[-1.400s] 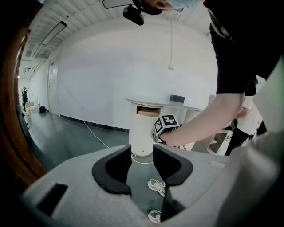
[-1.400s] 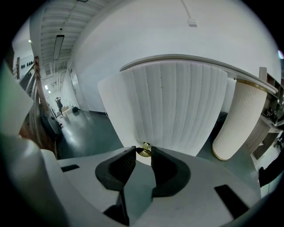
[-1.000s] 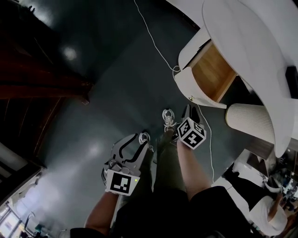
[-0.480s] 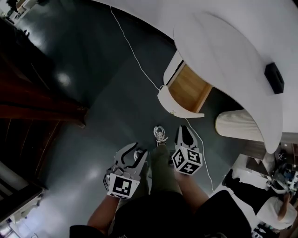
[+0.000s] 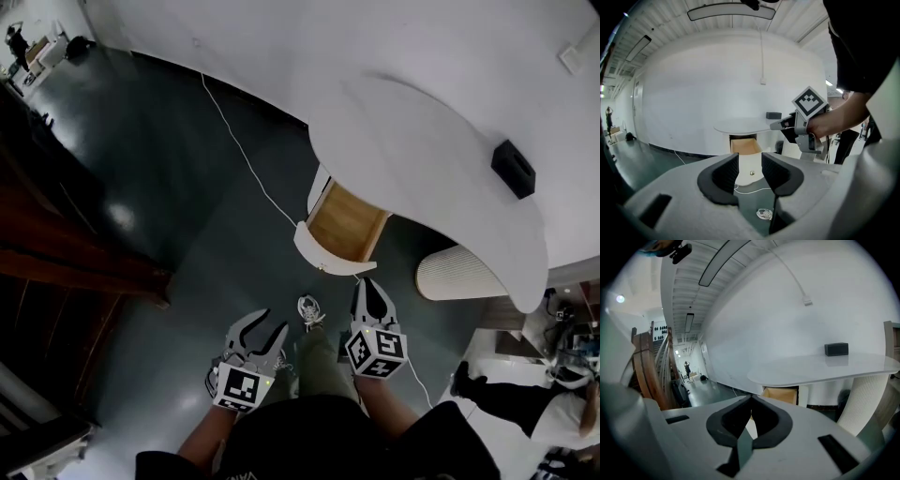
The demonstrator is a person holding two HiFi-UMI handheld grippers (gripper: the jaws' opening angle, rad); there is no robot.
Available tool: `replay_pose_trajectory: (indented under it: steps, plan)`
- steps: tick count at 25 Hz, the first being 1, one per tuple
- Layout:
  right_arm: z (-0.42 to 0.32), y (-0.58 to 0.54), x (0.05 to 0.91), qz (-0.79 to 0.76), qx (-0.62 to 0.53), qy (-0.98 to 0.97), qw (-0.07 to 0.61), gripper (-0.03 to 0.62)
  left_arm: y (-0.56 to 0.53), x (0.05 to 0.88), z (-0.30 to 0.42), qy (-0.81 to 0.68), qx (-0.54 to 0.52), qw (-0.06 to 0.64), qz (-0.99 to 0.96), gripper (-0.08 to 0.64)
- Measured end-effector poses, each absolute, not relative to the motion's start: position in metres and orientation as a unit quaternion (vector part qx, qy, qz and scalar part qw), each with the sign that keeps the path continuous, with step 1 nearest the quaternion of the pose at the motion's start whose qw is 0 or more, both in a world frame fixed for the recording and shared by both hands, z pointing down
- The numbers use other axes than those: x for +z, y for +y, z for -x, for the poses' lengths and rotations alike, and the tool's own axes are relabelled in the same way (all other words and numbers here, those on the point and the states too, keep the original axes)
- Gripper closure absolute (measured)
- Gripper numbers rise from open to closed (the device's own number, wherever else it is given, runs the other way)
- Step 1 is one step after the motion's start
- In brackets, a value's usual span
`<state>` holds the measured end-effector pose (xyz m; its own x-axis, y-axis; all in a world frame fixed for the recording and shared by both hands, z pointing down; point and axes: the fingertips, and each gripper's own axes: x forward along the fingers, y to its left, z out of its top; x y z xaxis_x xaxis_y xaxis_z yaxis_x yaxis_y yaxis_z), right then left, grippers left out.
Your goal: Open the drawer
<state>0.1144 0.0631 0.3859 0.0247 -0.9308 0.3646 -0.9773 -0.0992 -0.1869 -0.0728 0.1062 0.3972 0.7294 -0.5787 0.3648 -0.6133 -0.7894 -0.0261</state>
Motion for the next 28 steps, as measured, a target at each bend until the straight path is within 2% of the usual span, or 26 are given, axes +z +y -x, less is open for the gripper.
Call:
replay_pose_trajectory:
  steps: [7, 15, 28]
  plan:
    - [-0.136, 0.061, 0.312, -0.709, 0.164, -0.684, 0.045, 0.589, 0.084, 0.325, 0.039, -0.313, 0.159, 0.006, -0.936, 0.405]
    - [-0.179, 0.050, 0.258, -0.697, 0.137, -0.702, 0.058, 0.589, 0.056, 0.265, -0.006, -0.314, 0.138, 0.005, -0.939, 0.486]
    - [-0.214, 0.025, 0.224, -0.670, 0.121, -0.729, 0.067, 0.591, 0.015, 0.230, -0.037, -0.342, 0.130, -0.013, -0.930, 0.535]
